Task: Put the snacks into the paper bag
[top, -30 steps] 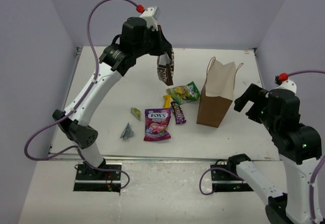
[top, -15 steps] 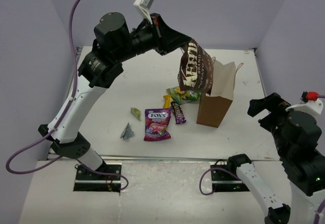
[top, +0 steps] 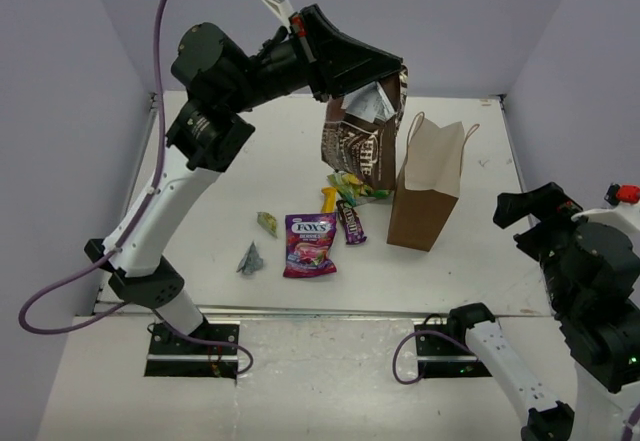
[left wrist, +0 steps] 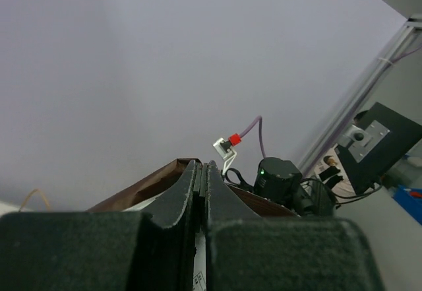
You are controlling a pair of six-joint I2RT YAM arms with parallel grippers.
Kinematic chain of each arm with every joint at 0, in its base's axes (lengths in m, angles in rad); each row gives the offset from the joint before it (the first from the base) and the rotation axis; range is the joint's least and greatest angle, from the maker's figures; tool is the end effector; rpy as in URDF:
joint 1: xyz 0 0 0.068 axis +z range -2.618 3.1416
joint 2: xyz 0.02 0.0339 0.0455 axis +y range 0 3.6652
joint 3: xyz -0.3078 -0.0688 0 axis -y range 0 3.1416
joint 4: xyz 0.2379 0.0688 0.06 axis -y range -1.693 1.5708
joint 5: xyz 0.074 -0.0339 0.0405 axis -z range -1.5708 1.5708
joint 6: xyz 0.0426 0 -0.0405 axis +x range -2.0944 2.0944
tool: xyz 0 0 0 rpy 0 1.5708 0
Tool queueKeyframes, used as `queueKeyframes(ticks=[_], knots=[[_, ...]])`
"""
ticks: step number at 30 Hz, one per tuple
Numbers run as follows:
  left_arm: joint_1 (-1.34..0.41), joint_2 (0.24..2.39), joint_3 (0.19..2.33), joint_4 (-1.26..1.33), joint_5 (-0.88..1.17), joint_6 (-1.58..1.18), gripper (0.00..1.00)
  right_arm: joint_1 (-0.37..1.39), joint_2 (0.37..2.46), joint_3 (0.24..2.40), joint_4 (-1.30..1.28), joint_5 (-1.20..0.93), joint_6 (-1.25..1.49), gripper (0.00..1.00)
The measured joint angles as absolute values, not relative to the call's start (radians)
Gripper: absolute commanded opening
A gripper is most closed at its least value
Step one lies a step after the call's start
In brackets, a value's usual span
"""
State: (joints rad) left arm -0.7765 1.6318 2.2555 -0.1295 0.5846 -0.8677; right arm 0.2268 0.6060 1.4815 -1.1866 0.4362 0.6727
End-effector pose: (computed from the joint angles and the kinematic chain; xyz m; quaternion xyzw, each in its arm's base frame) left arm 0.1927 -0.2223 0.6603 0.2248 0.5017 -0.7029 0.4514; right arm -0.0149 -0.0219 0.4755 0.2987 0.7413 0.0925 0.5939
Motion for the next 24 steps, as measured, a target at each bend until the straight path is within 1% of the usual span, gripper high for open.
queueKeyframes(ticks=[16,24], knots=[[-0.808,1.824,2.260,0.173,0.680,-1.062,0.00,0.227,0.601,1.529,-1.189,0.463,0.690,0.99],[-0.813,1.934,2.276,0.252,0.708,-1.108,0.00,0.227,0.601,1.550,-1.192,0.480,0.700,0.99]])
